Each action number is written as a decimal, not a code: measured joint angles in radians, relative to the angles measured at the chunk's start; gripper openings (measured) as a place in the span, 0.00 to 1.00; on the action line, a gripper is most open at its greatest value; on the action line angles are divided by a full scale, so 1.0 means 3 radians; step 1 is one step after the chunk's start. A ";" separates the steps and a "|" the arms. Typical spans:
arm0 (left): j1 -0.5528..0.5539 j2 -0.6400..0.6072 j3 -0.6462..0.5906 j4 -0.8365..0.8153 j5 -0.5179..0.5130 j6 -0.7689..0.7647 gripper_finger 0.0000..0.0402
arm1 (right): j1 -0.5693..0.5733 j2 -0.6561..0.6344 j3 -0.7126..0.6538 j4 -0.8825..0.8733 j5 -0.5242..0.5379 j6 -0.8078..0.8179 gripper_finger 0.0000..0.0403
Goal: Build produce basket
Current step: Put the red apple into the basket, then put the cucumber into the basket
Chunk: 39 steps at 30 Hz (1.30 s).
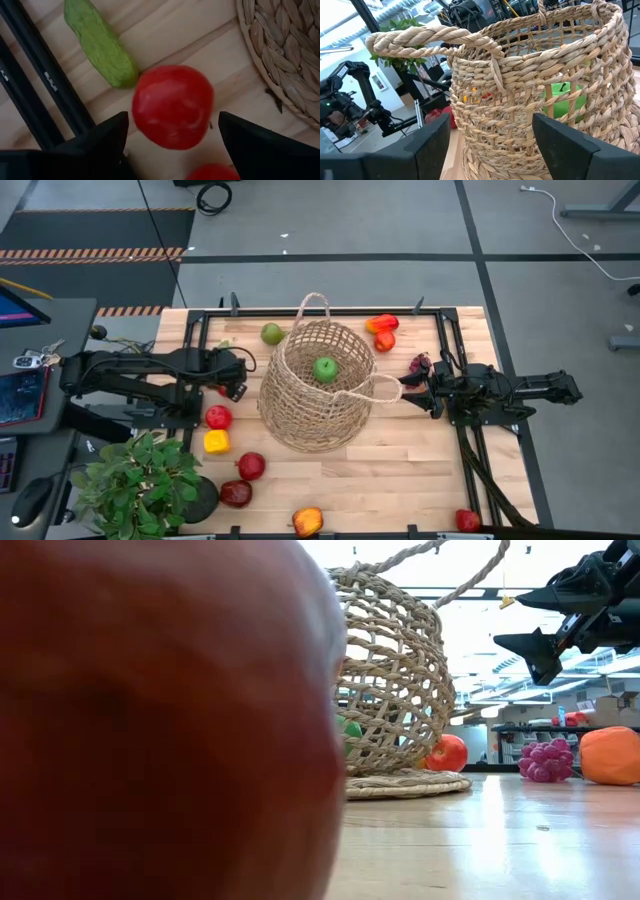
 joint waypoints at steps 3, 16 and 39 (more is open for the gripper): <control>0.0004 0.0060 0.0000 0.0031 0.0000 -0.0064 0.79 | 0.0001 0.0000 0.0000 0.0000 0.0000 0.0000 0.71; 0.0001 0.0205 -0.0300 0.0390 0.0270 0.0005 0.79 | 0.0000 0.0000 0.0000 -0.0001 0.0000 0.0000 0.71; 0.0142 0.0181 0.0050 0.0152 -0.0484 0.0103 0.69 | 0.0001 0.0001 0.0000 0.0000 -0.0001 0.0000 0.71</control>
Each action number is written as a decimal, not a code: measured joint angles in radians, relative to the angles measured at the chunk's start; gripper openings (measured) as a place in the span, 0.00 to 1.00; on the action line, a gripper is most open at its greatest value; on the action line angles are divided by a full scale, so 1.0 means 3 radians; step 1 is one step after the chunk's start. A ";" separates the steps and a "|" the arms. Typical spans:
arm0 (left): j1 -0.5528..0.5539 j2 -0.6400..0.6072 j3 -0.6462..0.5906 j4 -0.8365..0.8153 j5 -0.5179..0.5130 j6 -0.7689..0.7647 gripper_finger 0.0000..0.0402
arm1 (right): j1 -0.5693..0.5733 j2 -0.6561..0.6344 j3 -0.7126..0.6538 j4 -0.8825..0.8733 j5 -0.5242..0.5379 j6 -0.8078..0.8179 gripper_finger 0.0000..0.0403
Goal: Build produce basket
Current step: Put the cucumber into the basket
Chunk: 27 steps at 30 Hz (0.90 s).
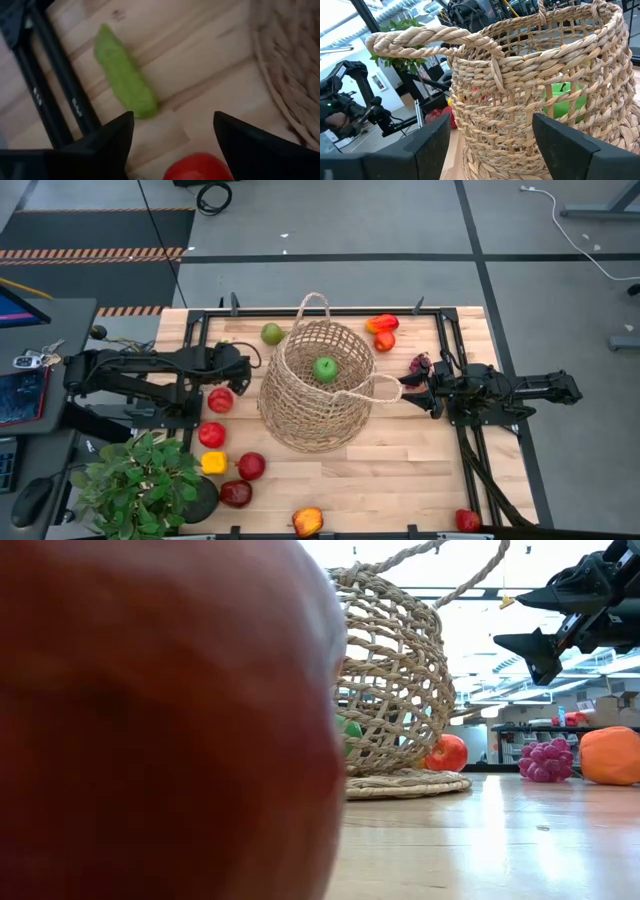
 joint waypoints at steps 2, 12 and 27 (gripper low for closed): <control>0.0118 0.0018 -0.0058 0.0049 -0.0013 -0.0038 0.69 | 0.0000 0.0000 0.0000 0.0000 0.0001 0.0000 0.71; 0.0831 0.0048 -0.0332 0.0721 -0.0042 0.0099 0.68 | -0.0001 0.0000 0.0000 0.0000 0.0001 0.0000 0.71; 0.1625 0.0239 -0.0338 0.0932 0.0368 0.0614 0.68 | 0.0000 0.0000 0.0000 -0.0001 0.0001 0.0000 0.71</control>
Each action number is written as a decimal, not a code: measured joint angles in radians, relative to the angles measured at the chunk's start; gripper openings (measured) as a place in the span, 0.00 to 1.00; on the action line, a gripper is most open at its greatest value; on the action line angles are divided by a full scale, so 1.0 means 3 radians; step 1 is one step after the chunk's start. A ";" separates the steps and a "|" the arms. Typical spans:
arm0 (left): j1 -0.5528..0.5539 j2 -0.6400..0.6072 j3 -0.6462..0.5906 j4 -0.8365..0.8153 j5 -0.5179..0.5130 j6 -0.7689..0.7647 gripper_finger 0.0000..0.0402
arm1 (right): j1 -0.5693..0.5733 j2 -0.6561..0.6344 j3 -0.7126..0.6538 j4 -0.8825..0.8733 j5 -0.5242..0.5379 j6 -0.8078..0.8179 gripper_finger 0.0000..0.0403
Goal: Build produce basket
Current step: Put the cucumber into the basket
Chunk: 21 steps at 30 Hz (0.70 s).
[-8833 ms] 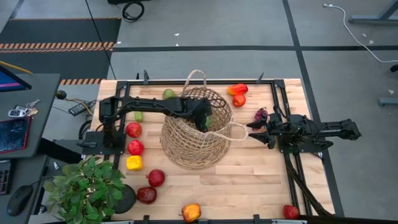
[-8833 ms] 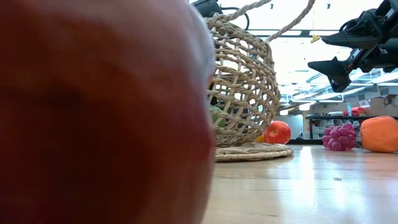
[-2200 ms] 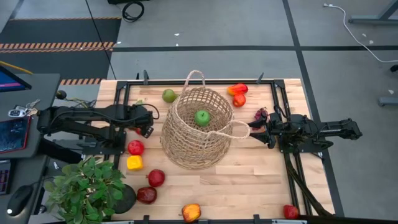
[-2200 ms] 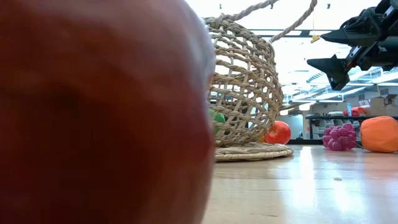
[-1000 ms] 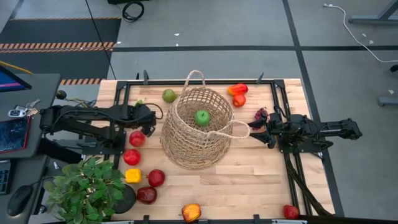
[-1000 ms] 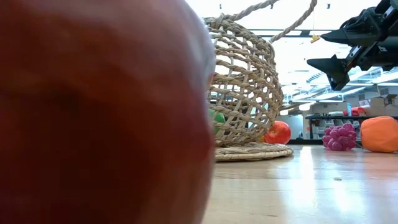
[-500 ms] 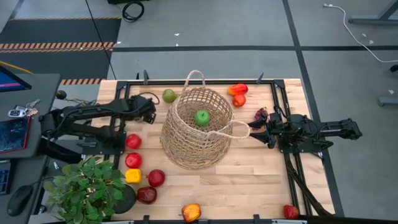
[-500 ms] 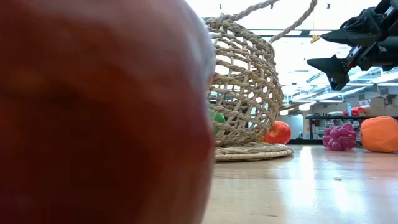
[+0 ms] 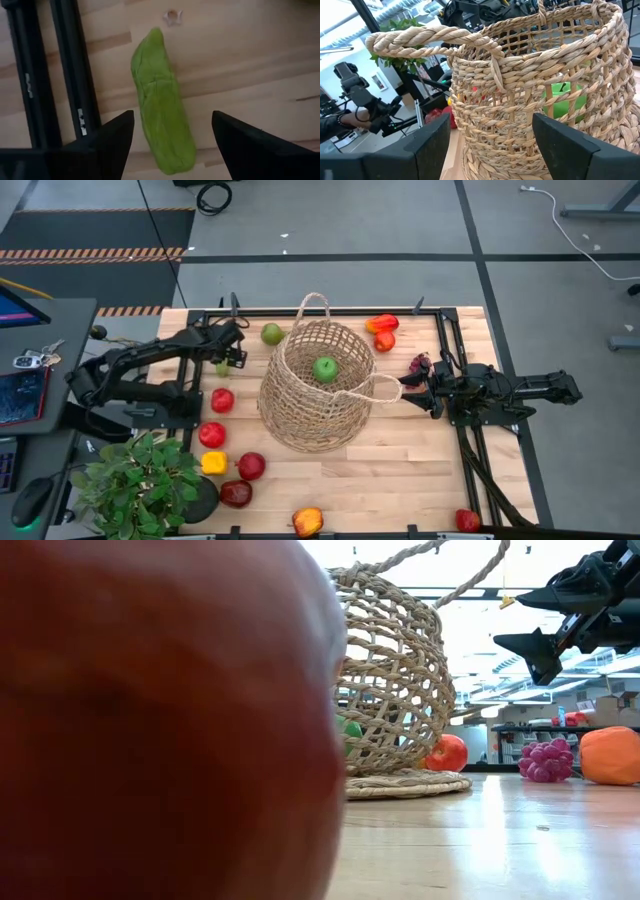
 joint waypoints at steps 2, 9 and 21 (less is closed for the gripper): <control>0.0038 0.0129 0.0000 0.0039 0.0058 0.0070 0.68 | 0.0000 0.0000 0.0000 0.0000 0.0000 0.0000 0.71; 0.0163 0.0480 0.0000 0.0121 0.0112 0.0256 0.68 | -0.0001 0.0000 0.0000 0.0001 0.0000 0.0000 0.71; 0.0286 0.0680 0.0000 0.0207 0.0307 0.0507 0.67 | -0.0001 0.0000 0.0000 -0.0001 0.0000 0.0000 0.71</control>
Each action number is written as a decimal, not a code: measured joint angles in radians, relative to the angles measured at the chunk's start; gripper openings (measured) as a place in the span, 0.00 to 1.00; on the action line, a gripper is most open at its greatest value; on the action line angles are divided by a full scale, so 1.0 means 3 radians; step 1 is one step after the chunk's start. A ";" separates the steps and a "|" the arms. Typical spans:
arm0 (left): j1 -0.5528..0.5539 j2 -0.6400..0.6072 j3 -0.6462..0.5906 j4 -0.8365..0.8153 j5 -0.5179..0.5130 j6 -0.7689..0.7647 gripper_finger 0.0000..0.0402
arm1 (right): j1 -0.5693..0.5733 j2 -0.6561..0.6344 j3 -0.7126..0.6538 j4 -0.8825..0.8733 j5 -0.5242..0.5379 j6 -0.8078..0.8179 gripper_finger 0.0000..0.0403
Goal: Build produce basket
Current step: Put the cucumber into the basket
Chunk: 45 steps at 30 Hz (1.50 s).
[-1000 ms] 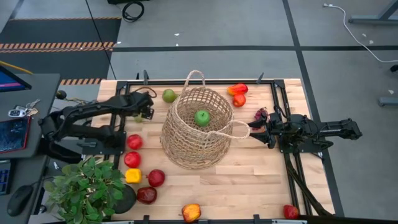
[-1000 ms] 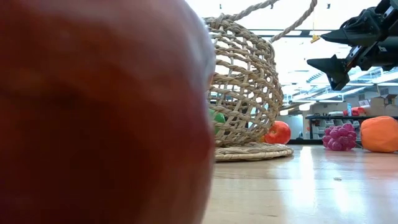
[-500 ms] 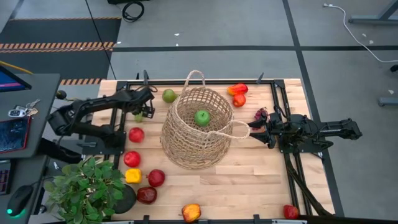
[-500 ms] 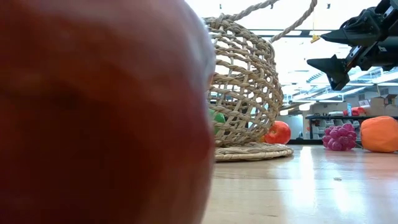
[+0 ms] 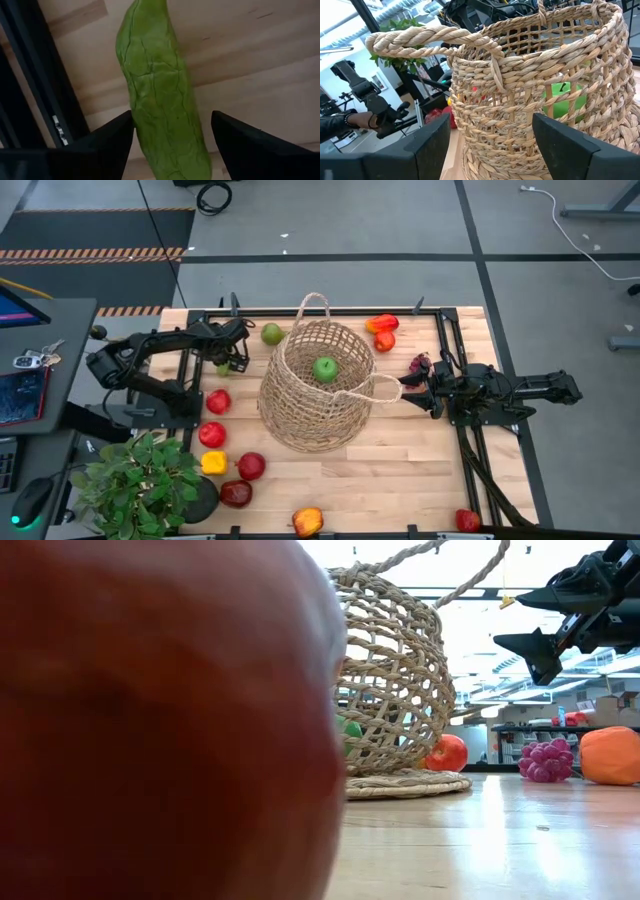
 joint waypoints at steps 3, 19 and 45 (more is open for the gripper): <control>0.0000 0.0000 0.0000 -0.0006 -0.0002 0.0072 0.62 | 0.0000 0.0000 0.0000 0.0000 0.0000 0.0000 0.71; -0.0008 -0.0111 0.0132 -0.0168 0.0000 0.0199 0.39 | 0.0000 0.0000 0.0000 0.0000 0.0000 0.0000 0.71; -0.0524 -0.1882 0.0631 0.1096 0.0984 0.1060 0.40 | 0.0000 0.0000 0.0000 0.0001 0.0000 0.0000 0.71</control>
